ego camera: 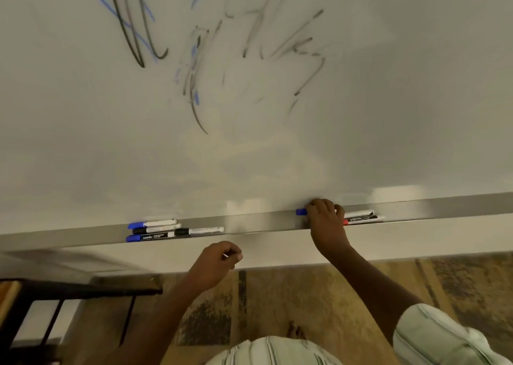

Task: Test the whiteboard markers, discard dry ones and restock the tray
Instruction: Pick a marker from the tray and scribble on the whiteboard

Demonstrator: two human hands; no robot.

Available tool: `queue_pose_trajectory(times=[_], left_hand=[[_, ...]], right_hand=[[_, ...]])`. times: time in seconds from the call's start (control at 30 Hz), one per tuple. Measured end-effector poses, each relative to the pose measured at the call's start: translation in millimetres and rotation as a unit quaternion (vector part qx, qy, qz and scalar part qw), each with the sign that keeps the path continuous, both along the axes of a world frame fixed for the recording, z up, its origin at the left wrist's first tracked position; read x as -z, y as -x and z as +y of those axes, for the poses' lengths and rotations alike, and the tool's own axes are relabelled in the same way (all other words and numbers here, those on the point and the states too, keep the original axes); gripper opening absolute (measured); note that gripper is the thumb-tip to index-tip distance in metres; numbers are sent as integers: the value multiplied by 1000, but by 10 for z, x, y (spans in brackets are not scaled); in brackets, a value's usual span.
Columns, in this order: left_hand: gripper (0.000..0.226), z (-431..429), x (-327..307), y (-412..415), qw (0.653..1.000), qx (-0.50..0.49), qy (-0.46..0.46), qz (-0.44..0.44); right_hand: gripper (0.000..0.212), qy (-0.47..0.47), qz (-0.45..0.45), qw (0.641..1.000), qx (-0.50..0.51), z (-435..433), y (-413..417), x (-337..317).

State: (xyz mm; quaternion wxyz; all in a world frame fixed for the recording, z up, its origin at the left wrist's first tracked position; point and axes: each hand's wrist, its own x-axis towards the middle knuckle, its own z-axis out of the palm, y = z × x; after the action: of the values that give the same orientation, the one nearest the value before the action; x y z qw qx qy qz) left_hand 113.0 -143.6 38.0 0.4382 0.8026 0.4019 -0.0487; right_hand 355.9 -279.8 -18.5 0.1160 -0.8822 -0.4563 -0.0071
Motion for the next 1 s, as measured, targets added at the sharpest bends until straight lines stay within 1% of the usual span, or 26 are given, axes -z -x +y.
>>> queue_pose_trajectory(times=[0.03,0.1,0.13,0.2,0.23,0.27,0.33,0.37,0.4,0.5,0.6,0.63,0.67,0.7,0.77,0.8,0.83,0.87,0.9,0.93,0.97,1.0], left_hand=[[6,-38,-102,-72,1000,3,-1,-19],[9,-115,-324,-231,999,4,2,-49],[15,-145,-437,-322,998,1,7,-56],[28,-191,-663,-489,998,-5,38,-56],[32,-199,-774,-552,996,-7,72,-49],[34,-198,-888,-597,992,-6,121,-45],[29,-187,-1085,-616,966,11,247,-68],[26,-179,-1167,-604,954,27,285,-92],[24,-177,-1234,-587,947,41,298,-113],[27,-175,-1388,-568,950,68,273,-139],[18,-172,-1502,-555,957,91,235,-146],[15,-168,-1542,-550,961,95,216,-147],[15,-172,-1589,-542,964,98,198,-149],[16,-160,-1652,-526,967,100,176,-153],[17,-117,-1786,-473,970,96,135,-175],[19,-88,-1859,-441,970,90,119,-189],[20,-61,-1925,-407,970,85,110,-198],[21,-37,-1993,-369,970,82,105,-203],[21,-28,-2052,-334,970,85,105,-201],[20,-29,-2109,-304,970,97,111,-194],[19,-34,-2158,-280,971,119,111,-175],[19,-50,-2211,-258,973,147,100,-148]], right_hand=[[37,-37,11,999,-34,6,63,-75],[46,-73,20,990,-122,29,221,-272],[50,-88,12,983,-160,53,297,-377],[53,-132,-1,970,-203,91,434,-590],[50,-160,-3,963,-216,96,487,-693],[43,-192,-10,955,-226,100,520,-790],[24,-248,-14,940,-235,89,542,-974],[22,-270,-4,934,-235,74,532,-1068],[24,-282,10,930,-235,48,515,-1153],[26,-277,0,927,-253,-16,474,-1305],[22,-293,-5,921,-258,-52,500,-1404],[24,-306,-11,921,-241,-59,510,-1441],[31,-314,-12,927,-205,-78,522,-1488],[43,-316,-1,937,-152,-95,532,-1565],[69,-307,64,949,-21,-170,510,-1716],[78,-303,107,946,33,-218,490,-1791],[83,-306,160,936,63,-279,475,-1860],[81,-318,226,919,61,-326,466,-1936],[77,-334,316,887,32,-360,489,-2016],[74,-342,414,844,-16,-368,542,-2079],[70,-346,484,801,-70,-365,616,-2106],[66,-350,532,763,-111,-348,691,-2104]])
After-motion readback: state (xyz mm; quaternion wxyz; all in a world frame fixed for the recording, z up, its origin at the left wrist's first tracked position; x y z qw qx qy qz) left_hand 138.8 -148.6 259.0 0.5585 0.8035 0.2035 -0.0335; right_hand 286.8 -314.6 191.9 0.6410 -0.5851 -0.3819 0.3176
